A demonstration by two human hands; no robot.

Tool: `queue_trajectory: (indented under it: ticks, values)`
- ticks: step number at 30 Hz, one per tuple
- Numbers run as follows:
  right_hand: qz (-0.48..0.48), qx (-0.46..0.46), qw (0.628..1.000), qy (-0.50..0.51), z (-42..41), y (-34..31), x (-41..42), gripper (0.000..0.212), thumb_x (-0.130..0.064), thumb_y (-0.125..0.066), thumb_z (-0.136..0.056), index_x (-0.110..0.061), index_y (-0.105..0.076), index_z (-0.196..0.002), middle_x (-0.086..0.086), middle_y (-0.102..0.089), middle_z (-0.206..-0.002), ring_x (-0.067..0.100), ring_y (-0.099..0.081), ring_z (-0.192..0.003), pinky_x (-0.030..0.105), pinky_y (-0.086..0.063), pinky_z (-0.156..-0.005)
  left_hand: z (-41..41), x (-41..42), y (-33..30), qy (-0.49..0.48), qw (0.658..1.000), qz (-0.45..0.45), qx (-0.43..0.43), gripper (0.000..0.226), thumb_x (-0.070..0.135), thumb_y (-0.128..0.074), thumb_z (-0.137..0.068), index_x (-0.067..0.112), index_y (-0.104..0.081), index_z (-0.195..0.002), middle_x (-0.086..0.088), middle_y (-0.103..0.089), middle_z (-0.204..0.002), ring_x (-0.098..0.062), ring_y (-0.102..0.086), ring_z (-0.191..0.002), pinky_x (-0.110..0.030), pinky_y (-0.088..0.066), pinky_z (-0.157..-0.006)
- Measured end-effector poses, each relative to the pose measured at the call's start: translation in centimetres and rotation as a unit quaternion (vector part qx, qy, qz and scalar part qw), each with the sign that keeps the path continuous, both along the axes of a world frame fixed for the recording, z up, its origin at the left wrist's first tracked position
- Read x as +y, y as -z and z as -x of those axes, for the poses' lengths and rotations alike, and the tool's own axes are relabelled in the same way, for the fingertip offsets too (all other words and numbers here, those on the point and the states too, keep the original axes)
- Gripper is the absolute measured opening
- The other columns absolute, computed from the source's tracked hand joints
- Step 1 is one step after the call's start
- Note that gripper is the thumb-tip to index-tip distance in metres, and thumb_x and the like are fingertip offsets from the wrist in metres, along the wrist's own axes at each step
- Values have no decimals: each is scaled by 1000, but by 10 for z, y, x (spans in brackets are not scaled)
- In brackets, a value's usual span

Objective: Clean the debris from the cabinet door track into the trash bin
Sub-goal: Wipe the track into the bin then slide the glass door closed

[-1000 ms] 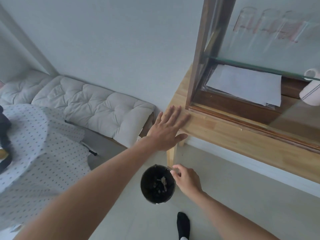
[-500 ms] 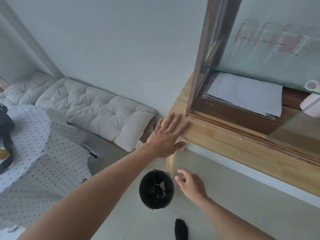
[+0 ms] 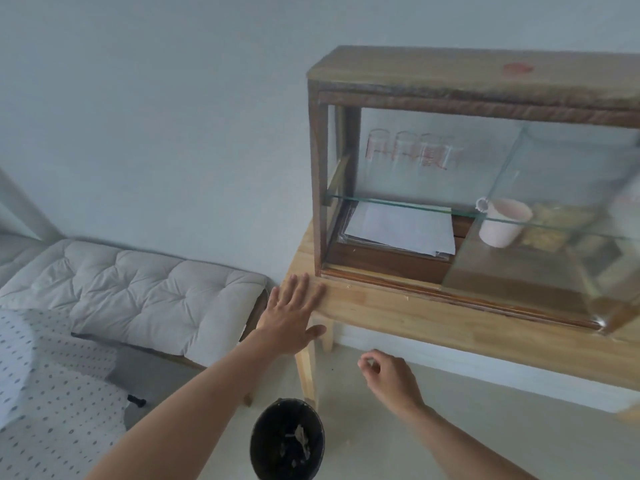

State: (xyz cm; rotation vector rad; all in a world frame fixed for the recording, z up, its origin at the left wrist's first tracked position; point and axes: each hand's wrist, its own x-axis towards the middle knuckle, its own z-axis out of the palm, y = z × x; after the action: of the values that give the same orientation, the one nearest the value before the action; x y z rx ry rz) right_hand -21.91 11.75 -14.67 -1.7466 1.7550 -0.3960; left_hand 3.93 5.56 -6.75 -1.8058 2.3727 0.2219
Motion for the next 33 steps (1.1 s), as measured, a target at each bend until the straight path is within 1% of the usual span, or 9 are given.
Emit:
queue_trajectory:
  ticks: [3, 5, 7, 12, 15, 20, 24, 29, 33]
  values:
    - [17, -5, 999, 46, 11, -21, 8, 14, -47, -62, -99, -41, -75, -97, -24, -66, -68, -7, -64, -66, 13, -42, -60, 0, -2, -7, 7, 1000, -19, -2, 92, 68, -38, -105, 34, 20, -167, -9, 29, -174, -36, 25, -160, -59, 2, -131]
    - [23, -7, 997, 69, 18, -35, 17, 13, -42, -64, -98, -46, -70, -87, -26, -65, -63, -4, -66, -65, 17, -45, -60, 0, -4, -15, 14, 999, -32, -4, 89, 65, -39, -107, 32, 15, -169, -12, 24, -176, -38, 21, -162, -58, -1, -131]
    - [23, -11, 996, 84, 24, -49, 30, 13, -39, -63, -98, -43, -70, -87, -22, -67, -64, 1, -72, -70, 24, -51, -64, 1, -3, -25, 13, 999, -51, 1, 85, 61, -39, -108, 29, 8, -171, -13, 17, -177, -40, 14, -163, -57, -4, -131]
    - [44, -8, 993, 112, 40, -83, 57, 16, -41, -62, -99, -35, -77, -99, -13, -78, -87, 11, -73, -82, 30, -54, -75, 7, 11, -47, 4, 997, -72, -4, 76, 60, -39, -109, 22, -15, -170, -10, -14, -177, -35, -18, -162, -55, -27, -126]
    - [60, -8, 990, 125, 48, -106, 71, 18, -44, -60, -101, -35, -77, -102, -16, -77, -100, 10, -71, -90, 31, -54, -80, 10, 28, -56, -9, 997, -71, -20, 76, 64, -35, -108, 23, -16, -169, -6, -25, -175, -31, -31, -158, -54, -38, -119]
    - [73, 2, 992, 104, 64, -147, 77, 22, -40, -61, -102, -28, -76, -113, -10, -75, -125, 15, -69, -119, 38, -56, -98, 11, 49, -81, -18, 997, -52, -50, 80, 67, -33, -107, 24, -11, -171, -5, -10, -179, -32, -16, -163, -56, -31, -123]
    - [94, 34, 991, 93, 75, -180, 75, 45, -42, -61, -103, -18, -67, -140, 0, -63, -149, 23, -56, -140, 41, -48, -112, 16, 55, -110, -12, 999, -23, -25, 82, 66, -33, -107, 24, -6, -172, -6, -1, -180, -32, -6, -165, -57, -21, -128]
    - [106, 47, 990, 82, 85, -198, 73, 50, -42, -61, -103, -18, -61, -147, 3, -55, -158, 24, -47, -147, 40, -43, -117, 30, 58, -124, -12, 1000, -9, 24, 83, 67, -32, -107, 25, -2, -172, -4, 3, -180, -32, -2, -165, -59, -20, -129]
    - [129, 101, 985, 56, 99, -214, 55, 61, -41, -61, -106, -16, -49, -159, 9, -30, -176, 27, -23, -164, 43, -27, -129, 34, 50, -130, -27, 998, 6, 58, 88, 66, -35, -107, 23, 7, -171, -7, 11, -179, -33, 2, -165, -59, -16, -130]
